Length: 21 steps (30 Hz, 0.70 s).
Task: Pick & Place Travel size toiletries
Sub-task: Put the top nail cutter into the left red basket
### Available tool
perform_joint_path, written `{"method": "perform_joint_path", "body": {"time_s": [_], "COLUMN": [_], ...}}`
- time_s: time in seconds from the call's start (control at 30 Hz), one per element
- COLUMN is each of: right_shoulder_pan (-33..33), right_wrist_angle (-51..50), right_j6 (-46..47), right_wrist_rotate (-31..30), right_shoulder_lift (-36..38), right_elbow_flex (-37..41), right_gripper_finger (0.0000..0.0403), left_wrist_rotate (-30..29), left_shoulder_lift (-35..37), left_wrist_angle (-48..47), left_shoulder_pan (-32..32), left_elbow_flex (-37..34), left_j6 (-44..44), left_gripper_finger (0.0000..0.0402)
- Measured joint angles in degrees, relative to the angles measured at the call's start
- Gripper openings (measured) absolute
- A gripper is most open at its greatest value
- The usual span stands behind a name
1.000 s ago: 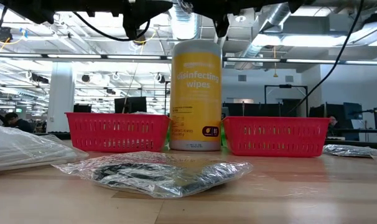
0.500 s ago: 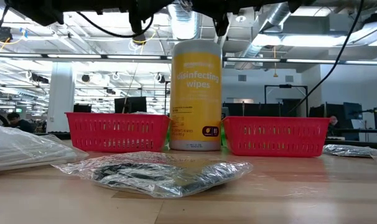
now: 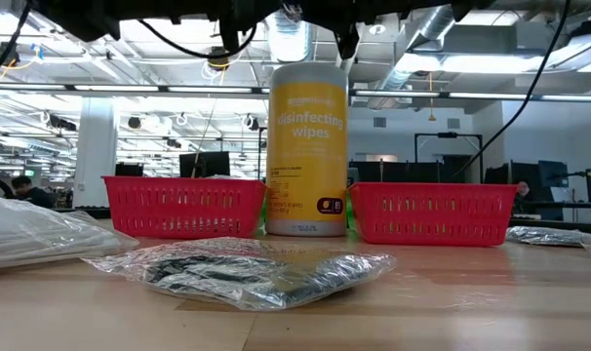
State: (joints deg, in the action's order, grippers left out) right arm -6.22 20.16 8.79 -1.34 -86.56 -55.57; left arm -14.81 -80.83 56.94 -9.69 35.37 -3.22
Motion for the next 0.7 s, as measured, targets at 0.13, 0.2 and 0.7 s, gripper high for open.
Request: {"method": "perform_joint_path", "body": {"time_s": [0.13,0.2,0.7], "right_shoulder_pan": [0.0,0.0,-0.1], "right_wrist_angle": [0.0,0.0,-0.2], "right_j6": [-0.3,-0.3,-0.4], "right_wrist_rotate": [0.0,0.0,0.2], "right_shoulder_lift": [0.0,0.0,0.0], "right_elbow_flex": [0.0,0.0,0.0], "right_gripper_finger": [0.0045,0.0045,0.0055], "left_wrist_rotate": [0.4,0.5,4.4], "left_shoulder_lift": [0.8,0.8,0.8], "left_wrist_angle": [-0.1,-0.6,-1.5], "left_shoulder_pan": [0.0,0.0,0.0], "left_elbow_flex": [0.0,0.0,0.0], "left_j6": [0.3,0.3,0.2], "left_gripper_finger": [0.0193,0.0181,0.0035]}}
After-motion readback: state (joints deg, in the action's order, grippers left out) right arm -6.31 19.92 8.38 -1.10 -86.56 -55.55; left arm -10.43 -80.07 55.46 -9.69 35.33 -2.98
